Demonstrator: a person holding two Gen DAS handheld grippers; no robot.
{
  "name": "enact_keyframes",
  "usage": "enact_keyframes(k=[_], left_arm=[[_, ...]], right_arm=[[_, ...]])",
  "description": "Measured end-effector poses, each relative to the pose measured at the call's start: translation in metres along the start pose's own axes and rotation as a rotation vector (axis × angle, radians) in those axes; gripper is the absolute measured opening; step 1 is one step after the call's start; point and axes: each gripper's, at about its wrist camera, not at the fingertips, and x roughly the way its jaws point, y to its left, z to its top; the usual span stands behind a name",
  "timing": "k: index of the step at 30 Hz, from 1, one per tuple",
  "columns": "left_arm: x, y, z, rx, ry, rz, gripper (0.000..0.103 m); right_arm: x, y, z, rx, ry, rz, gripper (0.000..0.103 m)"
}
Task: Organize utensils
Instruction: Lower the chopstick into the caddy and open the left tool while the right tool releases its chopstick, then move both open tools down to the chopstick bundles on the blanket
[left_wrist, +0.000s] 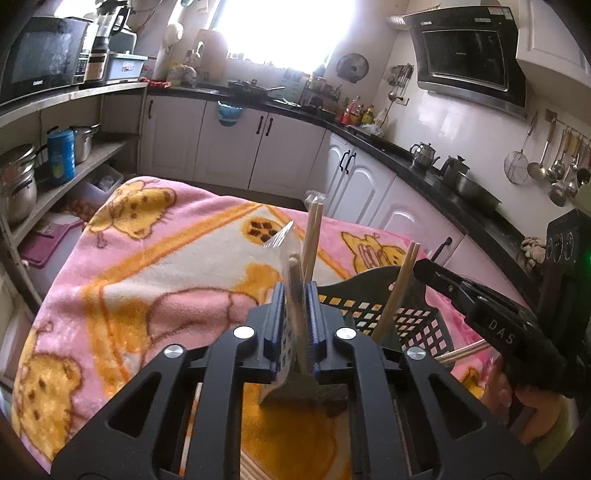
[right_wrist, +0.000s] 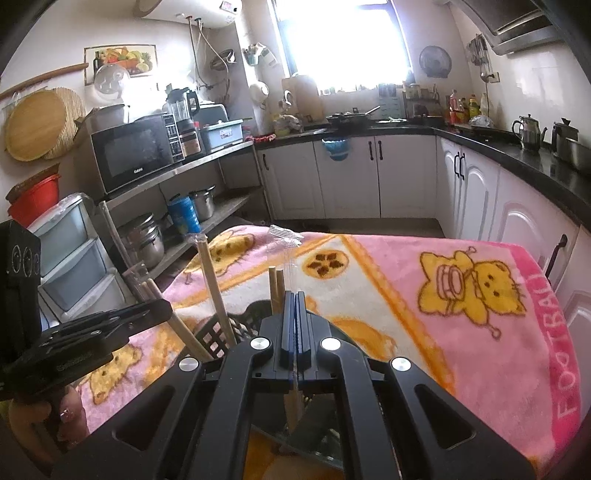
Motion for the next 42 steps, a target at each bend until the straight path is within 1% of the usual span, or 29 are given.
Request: enact_keyframes(k=[1, 2, 3, 5, 7, 8, 12, 16, 18, 22, 27, 35, 42], left_arm=[[0.000, 0.000, -0.001, 0.000, 0.002, 0.001, 0.008], [-0.002, 0.000, -0.002, 0.000, 0.004, 0.000, 0.010], [-0.002, 0.001, -0.002, 0.000, 0.003, -0.001, 0.011], [-0.004, 0.001, -0.003, 0.002, 0.002, -0.002, 0.013], [-0.006, 0.002, -0.005, -0.001, 0.002, -0.004, 0.015], [-0.008, 0.002, -0.005, -0.003, 0.002, -0.005, 0.018], [-0.014, 0.005, -0.007, -0.006, -0.001, -0.006, 0.023], [-0.020, 0.008, -0.009, -0.009, -0.004, -0.007, 0.027], [-0.023, 0.009, -0.011, -0.012, -0.004, -0.007, 0.032], [-0.030, 0.012, -0.015, -0.012, -0.003, -0.004, 0.037], [-0.039, 0.016, -0.022, -0.017, 0.003, -0.002, 0.046], [-0.048, 0.018, -0.033, -0.023, 0.010, -0.001, 0.054], [-0.050, 0.016, -0.038, -0.021, 0.020, -0.011, 0.055]], right_arm=[[-0.001, 0.000, 0.000, 0.004, 0.002, -0.001, 0.003], [-0.002, -0.001, -0.001, 0.008, 0.003, 0.004, 0.007], [-0.002, -0.001, -0.001, 0.009, 0.004, 0.007, 0.015], [-0.004, 0.000, -0.002, 0.004, 0.006, -0.002, 0.023], [-0.005, 0.001, -0.003, 0.001, 0.009, -0.005, 0.024], [-0.006, 0.001, -0.004, -0.001, 0.012, -0.008, 0.024], [-0.011, 0.002, -0.005, 0.001, 0.017, -0.009, 0.030], [-0.018, 0.003, -0.008, -0.006, 0.018, -0.019, 0.033], [-0.021, 0.004, -0.009, -0.010, 0.017, -0.021, 0.034], [-0.028, 0.007, -0.011, -0.017, 0.017, -0.021, 0.036], [-0.034, 0.012, -0.016, -0.032, 0.024, -0.020, 0.040], [-0.046, 0.022, -0.023, -0.070, 0.020, -0.011, 0.046], [-0.050, 0.024, -0.015, -0.094, 0.005, -0.023, 0.048]])
